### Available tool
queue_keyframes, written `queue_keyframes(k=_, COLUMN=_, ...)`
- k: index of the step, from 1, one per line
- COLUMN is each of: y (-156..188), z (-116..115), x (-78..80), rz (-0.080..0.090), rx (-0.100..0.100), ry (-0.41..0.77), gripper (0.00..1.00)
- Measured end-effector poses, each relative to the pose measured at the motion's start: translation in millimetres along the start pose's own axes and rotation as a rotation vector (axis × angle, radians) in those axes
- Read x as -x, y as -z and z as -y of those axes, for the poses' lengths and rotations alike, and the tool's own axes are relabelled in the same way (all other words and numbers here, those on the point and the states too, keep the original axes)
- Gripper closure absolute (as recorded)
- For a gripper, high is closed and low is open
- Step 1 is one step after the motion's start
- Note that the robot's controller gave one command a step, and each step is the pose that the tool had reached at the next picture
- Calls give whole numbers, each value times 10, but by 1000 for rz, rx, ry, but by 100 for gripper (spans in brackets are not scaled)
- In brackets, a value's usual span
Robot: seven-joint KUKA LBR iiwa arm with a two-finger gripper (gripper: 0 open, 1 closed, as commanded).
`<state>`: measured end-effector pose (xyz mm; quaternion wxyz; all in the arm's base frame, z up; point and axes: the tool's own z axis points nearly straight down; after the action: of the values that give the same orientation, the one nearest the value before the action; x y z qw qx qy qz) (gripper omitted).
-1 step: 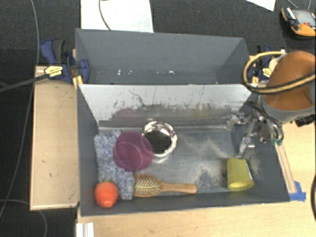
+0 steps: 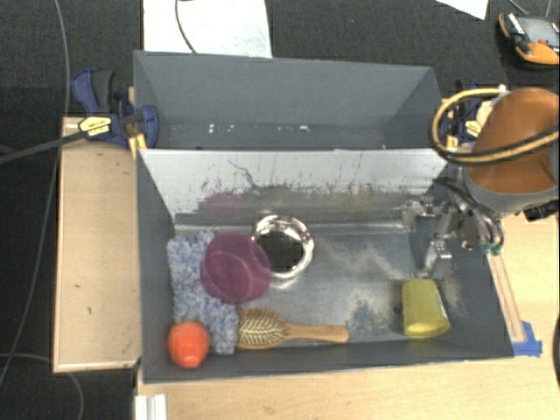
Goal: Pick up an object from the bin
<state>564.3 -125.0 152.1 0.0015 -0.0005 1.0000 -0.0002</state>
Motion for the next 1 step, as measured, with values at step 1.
queue_keyframes(k=1, y=-465, z=179, x=-348, rz=11, rx=-5, ry=295, gripper=0)
